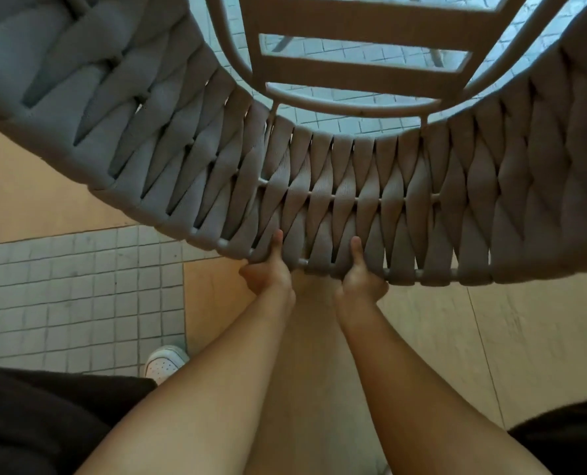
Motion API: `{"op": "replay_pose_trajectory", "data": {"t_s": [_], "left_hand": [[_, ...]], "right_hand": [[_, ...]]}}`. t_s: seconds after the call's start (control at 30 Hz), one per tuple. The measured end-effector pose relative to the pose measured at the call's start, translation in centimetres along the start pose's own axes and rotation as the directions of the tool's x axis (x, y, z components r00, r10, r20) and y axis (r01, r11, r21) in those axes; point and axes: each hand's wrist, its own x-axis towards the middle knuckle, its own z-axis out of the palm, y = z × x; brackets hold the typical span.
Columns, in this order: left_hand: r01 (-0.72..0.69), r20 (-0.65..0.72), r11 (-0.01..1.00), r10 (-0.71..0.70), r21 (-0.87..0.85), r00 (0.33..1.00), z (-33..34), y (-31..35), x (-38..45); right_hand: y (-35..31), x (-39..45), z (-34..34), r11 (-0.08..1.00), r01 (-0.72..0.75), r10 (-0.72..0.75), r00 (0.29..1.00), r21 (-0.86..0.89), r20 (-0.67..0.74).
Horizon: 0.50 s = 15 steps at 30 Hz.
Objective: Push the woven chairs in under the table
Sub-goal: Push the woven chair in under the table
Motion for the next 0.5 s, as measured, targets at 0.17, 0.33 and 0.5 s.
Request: {"op": "replay_pose_trajectory", "data": {"t_s": [0.17, 0.33, 0.5], "left_hand": [[-0.117, 0.002, 0.989, 0.118, 0.088, 0.993, -1.9, 2.8, -4.5], [-0.232, 0.025, 0.971, 0.231, 0.064, 0.973, -5.6, 6.2, -11.2], [-0.373, 0.129, 0.908, 0.353, 0.191, 0.927, -10.4, 10.3, -17.7]], "right_hand": [[-4.1, -4.1, -0.5, 0.999, 0.032, -0.032, 0.999, 0.031, -0.011], [-8.6, -10.6, -1.8, 0.999, 0.033, -0.033, 0.999, 0.018, -0.013], [-14.2, -18.0, -3.4, 0.991, 0.005, -0.017, 0.996, -0.134, -0.088]]}}
